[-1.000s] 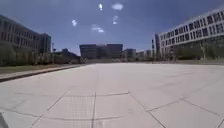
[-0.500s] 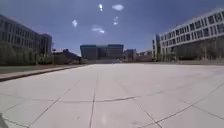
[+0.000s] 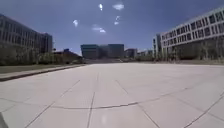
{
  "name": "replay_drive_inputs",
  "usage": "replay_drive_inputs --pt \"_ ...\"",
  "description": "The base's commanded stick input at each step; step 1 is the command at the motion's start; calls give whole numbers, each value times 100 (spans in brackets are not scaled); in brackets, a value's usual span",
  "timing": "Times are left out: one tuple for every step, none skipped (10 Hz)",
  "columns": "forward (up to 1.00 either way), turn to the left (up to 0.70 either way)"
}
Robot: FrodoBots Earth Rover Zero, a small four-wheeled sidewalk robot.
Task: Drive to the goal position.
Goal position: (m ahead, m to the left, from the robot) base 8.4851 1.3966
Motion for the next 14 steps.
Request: replay_drive_inputs --pt "50 0" --pt "50 0" --pt "50 0" --pt "50 0" --pt "50 0" --pt "50 0" --pt "50 0" --pt "50 0" --pt "50 0" --pt "50 0" --pt "50 0" --pt "50 0" --pt "50 0" --pt "50 0"
